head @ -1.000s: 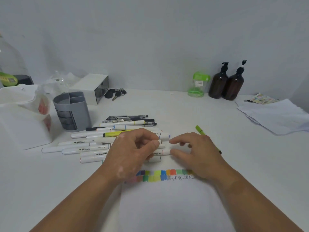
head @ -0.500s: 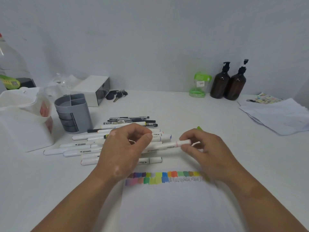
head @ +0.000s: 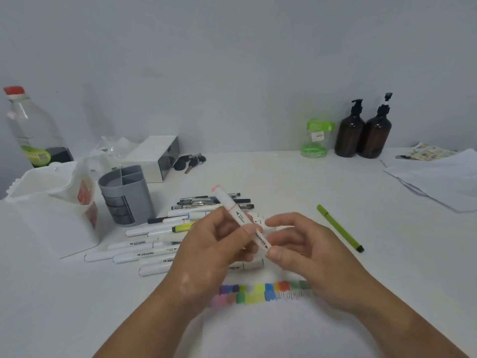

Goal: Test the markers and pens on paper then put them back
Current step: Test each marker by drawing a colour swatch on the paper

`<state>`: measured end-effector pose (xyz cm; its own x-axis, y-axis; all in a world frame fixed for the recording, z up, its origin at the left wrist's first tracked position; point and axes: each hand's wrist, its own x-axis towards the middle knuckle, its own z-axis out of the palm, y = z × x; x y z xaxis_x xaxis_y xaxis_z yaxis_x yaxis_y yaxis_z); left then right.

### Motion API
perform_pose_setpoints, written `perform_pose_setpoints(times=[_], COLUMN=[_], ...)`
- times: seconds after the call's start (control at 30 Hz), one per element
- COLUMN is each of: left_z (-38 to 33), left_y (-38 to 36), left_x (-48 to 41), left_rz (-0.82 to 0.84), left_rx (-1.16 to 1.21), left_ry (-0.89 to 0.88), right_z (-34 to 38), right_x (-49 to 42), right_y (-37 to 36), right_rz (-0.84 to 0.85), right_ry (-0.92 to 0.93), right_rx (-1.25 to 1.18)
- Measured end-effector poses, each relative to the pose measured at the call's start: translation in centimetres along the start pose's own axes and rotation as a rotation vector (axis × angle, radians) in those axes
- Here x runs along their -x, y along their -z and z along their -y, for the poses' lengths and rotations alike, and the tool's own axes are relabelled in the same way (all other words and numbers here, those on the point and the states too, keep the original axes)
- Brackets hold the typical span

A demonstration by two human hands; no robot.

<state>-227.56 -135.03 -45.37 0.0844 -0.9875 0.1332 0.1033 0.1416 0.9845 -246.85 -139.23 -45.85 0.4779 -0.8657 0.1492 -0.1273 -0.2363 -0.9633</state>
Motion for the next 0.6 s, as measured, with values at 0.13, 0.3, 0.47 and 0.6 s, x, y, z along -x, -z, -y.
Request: perform_pose_setpoints(times=[0.13, 0.3, 0.47, 0.6], left_z=[0.1, -0.1, 0.5, 1.0], left_y=[0.5, 1.6, 0.8, 0.2], left_x=[-0.5, -0.8, 0.2, 0.3], left_rz=[-0.048, -0.112, 0.04, 0.145], left_rx=[0.215, -0.021, -0.771, -0.838], left_ry=[0.078, 0.013, -0.224, -0.28], right_z=[-0.3, -0.6, -1.1, -1.2], right_x=[-0.2, -0.4, -0.4, -0.5], right_y=[0.4, 2.3, 2.4, 1.7], right_rz=[-0.05, -0.192, -0.205, -0.132], right_ry=[-0.013, 0.025, 0.016, 0.024], right_rx=[0.009, -0.156, -0.301, -0.38])
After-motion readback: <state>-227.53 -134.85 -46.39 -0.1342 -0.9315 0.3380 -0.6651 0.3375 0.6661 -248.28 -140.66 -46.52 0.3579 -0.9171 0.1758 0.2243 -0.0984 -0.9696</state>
